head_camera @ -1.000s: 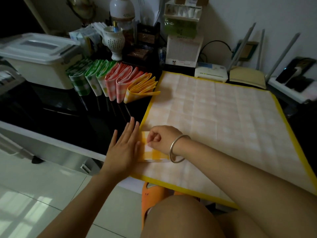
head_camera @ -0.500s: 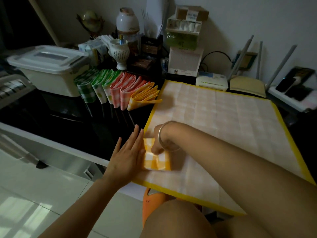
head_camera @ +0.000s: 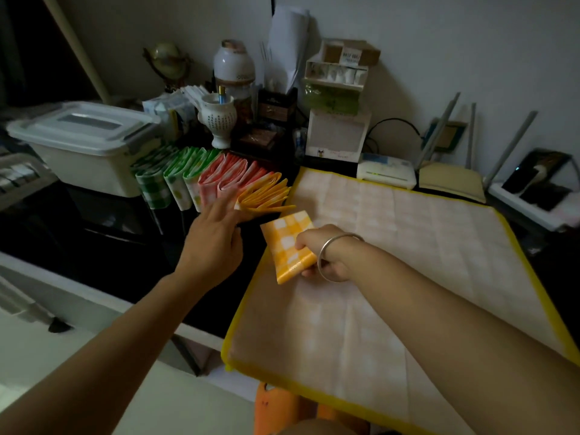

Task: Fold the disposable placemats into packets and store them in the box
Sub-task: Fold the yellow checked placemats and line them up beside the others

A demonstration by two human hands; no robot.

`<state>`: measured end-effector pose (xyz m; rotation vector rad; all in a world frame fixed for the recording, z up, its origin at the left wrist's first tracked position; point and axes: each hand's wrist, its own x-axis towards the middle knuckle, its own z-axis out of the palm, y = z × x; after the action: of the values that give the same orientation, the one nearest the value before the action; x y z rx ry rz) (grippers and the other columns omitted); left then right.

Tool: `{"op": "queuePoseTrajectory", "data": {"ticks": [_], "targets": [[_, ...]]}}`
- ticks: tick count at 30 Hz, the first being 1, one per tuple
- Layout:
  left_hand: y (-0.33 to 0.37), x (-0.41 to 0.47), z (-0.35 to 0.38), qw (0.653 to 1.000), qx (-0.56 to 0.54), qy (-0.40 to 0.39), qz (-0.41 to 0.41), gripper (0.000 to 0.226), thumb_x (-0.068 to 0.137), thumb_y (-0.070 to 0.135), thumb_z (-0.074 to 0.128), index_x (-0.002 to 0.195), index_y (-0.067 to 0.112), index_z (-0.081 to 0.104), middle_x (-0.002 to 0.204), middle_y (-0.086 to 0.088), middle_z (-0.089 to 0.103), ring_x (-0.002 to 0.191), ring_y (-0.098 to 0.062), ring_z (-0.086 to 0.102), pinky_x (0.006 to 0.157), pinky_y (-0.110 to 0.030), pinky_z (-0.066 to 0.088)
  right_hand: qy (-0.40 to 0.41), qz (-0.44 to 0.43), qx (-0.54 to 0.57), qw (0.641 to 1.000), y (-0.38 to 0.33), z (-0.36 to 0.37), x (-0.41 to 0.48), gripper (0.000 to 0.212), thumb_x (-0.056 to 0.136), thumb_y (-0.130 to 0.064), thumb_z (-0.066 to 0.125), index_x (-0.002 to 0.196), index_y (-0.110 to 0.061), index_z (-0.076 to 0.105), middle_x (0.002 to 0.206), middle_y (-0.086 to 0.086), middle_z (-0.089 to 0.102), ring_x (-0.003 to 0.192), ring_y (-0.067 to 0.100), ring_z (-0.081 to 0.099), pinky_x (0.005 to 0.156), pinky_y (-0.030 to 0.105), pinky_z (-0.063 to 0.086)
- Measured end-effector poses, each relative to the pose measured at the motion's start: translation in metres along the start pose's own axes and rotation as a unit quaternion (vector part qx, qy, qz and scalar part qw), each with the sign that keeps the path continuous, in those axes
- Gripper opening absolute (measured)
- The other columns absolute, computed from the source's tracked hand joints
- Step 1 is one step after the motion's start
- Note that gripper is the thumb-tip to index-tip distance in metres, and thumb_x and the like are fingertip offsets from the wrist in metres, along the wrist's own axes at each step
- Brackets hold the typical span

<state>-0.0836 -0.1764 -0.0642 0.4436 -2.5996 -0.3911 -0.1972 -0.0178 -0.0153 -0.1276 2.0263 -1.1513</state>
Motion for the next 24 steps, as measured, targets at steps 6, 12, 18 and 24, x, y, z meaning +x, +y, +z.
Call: {"op": "queuePoseTrajectory", "data": {"ticks": [6, 12, 18, 24], "targets": [[-0.017, 0.034, 0.008, 0.983, 0.110, -0.109, 0.098, 0.078, 0.075, 0.026, 0.010, 0.141, 0.024, 0.052, 0.158, 0.002, 0.031, 0.148, -0.023, 0.018, 0.119, -0.049, 0.019, 0.070, -0.031, 0.043, 0.996, -0.041, 0.012, 0.035, 0.003, 0.089, -0.005, 0.051, 0.089, -0.002, 0.050, 0.074, 0.015, 0.054, 0.056, 0.028, 0.058, 0.063, 0.041, 0.060], [-0.013, 0.055, 0.007, 0.977, 0.183, -0.112, 0.016, 0.063, 0.082, 0.020, 0.043, 0.145, 0.014, 0.042, 0.154, 0.001, 0.034, 0.137, -0.029, 0.024, 0.105, -0.044, 0.028, 0.183, -0.101, -0.144, 0.967, -0.059, 0.028, 0.068, 0.032, 0.077, -0.026, 0.058, 0.102, -0.007, 0.060, 0.108, 0.015, 0.065, 0.100, 0.038, 0.064, 0.086, 0.041, 0.054], [-0.019, 0.067, 0.013, 0.984, 0.150, -0.095, -0.020, 0.060, 0.078, 0.010, 0.047, 0.137, 0.016, 0.047, 0.148, 0.003, 0.034, 0.129, -0.028, 0.024, 0.098, -0.039, 0.026, 0.256, -0.106, -0.270, 0.922, -0.061, 0.037, 0.084, 0.053, 0.084, -0.029, 0.064, 0.127, -0.008, 0.043, 0.127, 0.013, 0.056, 0.117, 0.034, 0.054, 0.089, 0.037, 0.047], [-0.028, 0.059, 0.005, 0.997, -0.069, -0.018, 0.015, 0.053, 0.080, 0.009, 0.032, 0.121, 0.006, 0.065, 0.137, -0.009, 0.055, 0.122, -0.034, 0.043, 0.096, -0.039, 0.035, 0.247, -0.115, -0.260, 0.926, -0.069, 0.060, 0.087, 0.059, 0.085, -0.030, 0.064, 0.133, -0.008, 0.039, 0.127, 0.013, 0.057, 0.116, 0.033, 0.056, 0.087, 0.037, 0.049]]}}
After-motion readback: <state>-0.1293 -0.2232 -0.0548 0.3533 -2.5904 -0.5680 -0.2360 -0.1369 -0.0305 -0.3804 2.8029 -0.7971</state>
